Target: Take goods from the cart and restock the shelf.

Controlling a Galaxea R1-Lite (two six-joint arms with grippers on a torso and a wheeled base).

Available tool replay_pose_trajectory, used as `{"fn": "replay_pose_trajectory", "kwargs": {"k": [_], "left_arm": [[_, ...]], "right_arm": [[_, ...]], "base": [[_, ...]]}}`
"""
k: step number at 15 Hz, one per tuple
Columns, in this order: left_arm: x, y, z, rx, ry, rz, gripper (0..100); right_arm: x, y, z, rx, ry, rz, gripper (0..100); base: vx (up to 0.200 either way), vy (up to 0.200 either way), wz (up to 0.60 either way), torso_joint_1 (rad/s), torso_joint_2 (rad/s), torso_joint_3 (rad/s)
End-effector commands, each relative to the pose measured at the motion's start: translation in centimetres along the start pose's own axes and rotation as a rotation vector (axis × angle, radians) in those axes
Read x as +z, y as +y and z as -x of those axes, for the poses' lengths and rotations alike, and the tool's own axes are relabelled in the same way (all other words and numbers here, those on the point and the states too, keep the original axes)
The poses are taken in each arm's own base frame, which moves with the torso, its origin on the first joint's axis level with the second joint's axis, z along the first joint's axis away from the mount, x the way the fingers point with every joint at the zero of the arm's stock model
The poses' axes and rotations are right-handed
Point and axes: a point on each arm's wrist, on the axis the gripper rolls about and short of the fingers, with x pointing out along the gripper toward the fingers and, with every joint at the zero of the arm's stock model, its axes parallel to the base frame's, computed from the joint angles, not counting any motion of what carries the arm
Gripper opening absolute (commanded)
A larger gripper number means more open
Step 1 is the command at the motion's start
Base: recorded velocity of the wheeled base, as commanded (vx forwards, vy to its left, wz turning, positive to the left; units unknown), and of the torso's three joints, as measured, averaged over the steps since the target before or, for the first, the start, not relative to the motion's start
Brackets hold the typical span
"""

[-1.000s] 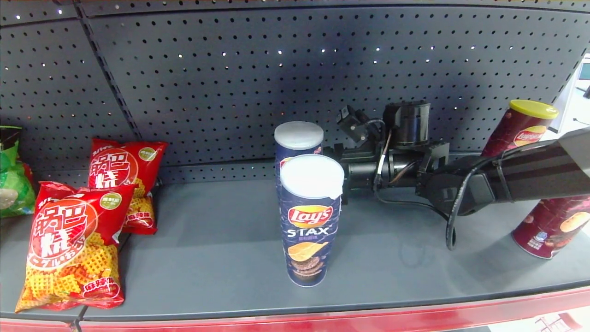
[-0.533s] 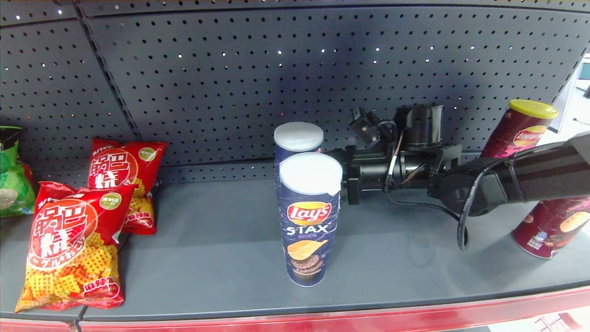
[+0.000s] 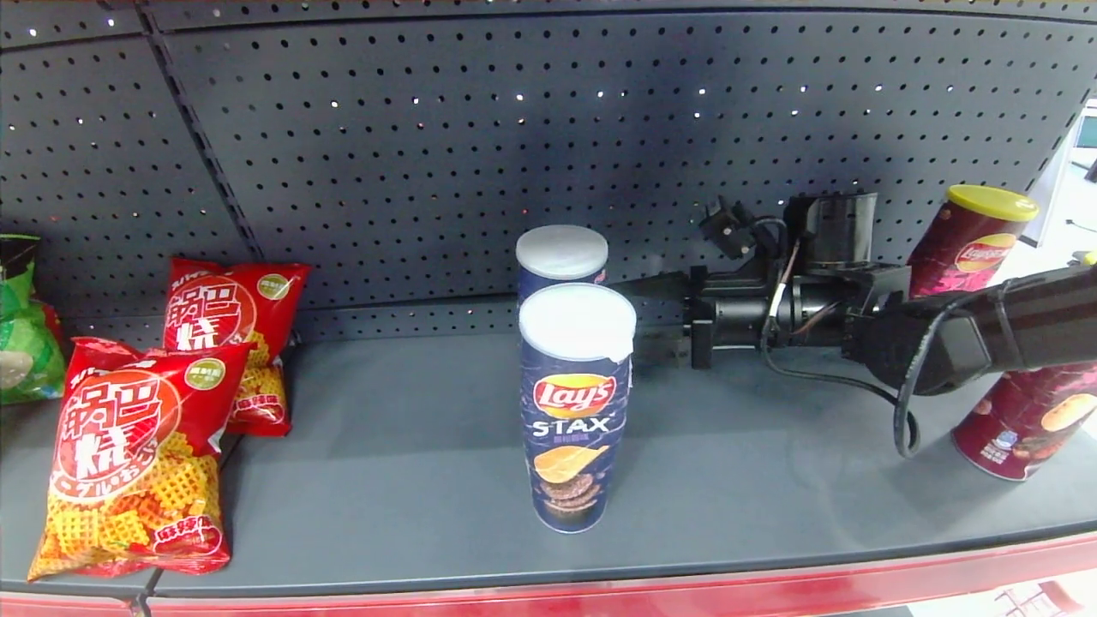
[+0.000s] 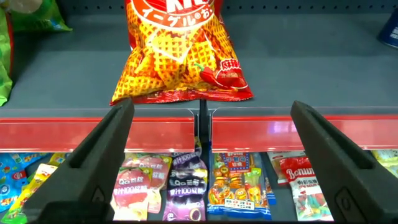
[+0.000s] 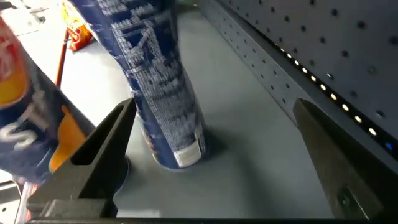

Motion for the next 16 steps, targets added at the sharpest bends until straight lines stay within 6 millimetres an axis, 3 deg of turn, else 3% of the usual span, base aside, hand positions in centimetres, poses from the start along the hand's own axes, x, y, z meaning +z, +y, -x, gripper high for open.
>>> {"fn": "replay_pose_trajectory", "kwargs": {"k": [1, 10, 16], "left_arm": [[0.0, 0.0, 0.0, 0.000, 0.001, 0.000, 100], [0.0, 0.0, 0.0, 0.000, 0.001, 0.000, 100], [0.0, 0.0, 0.0, 0.000, 0.001, 0.000, 100]], "right_arm": [[0.4, 0.2, 1.2, -0.020, -0.006, 0.005, 100], [0.1, 1.5, 2.1, -0.017, 0.008, -0.013, 100], [-0.6, 3.3, 4.8, -0.016, 0.022, -0.042, 100]], "base": [[0.000, 0.000, 0.00, 0.000, 0.00, 0.000], [0.000, 0.000, 0.00, 0.000, 0.00, 0.000], [0.000, 0.000, 0.00, 0.000, 0.00, 0.000]]}}
